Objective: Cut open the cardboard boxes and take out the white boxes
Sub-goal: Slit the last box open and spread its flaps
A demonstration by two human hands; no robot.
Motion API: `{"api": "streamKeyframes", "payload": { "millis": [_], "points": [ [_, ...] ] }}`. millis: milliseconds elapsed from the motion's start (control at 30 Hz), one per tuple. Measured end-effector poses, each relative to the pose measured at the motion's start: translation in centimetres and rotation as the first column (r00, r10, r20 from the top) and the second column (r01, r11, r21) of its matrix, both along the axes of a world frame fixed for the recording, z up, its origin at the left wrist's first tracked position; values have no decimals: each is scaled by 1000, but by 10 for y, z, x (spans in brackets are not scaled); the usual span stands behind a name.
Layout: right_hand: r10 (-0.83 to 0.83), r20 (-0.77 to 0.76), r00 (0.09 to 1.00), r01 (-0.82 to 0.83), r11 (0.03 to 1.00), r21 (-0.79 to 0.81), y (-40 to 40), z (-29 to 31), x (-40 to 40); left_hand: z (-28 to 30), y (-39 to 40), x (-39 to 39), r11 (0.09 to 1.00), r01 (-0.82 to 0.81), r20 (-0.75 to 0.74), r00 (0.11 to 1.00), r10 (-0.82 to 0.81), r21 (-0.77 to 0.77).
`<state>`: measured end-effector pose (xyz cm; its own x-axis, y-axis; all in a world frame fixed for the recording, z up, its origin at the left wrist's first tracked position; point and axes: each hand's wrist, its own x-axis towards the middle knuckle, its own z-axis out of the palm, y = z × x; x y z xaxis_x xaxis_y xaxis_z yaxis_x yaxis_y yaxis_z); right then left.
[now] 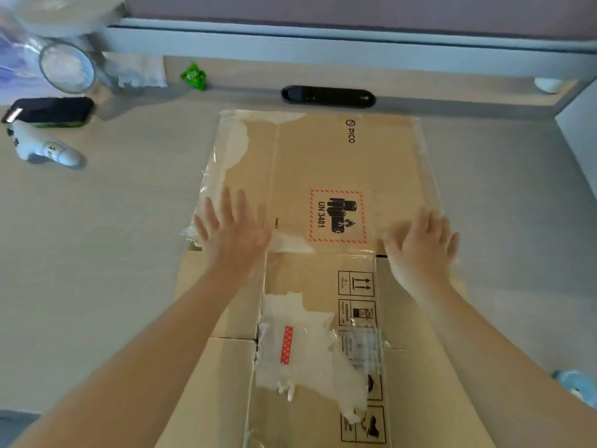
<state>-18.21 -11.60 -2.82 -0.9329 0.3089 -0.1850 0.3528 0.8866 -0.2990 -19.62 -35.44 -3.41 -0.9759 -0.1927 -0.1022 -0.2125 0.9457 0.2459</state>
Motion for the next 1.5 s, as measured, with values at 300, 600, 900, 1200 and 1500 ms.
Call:
{"api": "streamKeyframes", "payload": {
  "millis": [300, 600, 900, 1200, 1500],
  "points": [
    [-425, 147, 893, 449, 864, -227, 33, 7, 4, 10, -27, 6, 881, -458, 209, 879, 429, 117],
    [-434, 131, 891, 444, 778, -444, 43, 15, 6, 13, -58, -1, 824, -507, 262, 855, 446, 251],
    [-437, -24, 899, 358, 766, -534, 25, 46, 17, 38, -67, 12, 717, -438, 185, 895, 406, 542],
    [-380, -232, 895, 123, 712, -692, 2, 98, 31, 89, -94, 67, 608, -323, -93, 829, 551, 725],
    [-63, -375, 925, -245, 656, -714, -69, 146, 92, 141, -127, 222, 513, -427, -242, 543, 804, 745]
  ]
}}
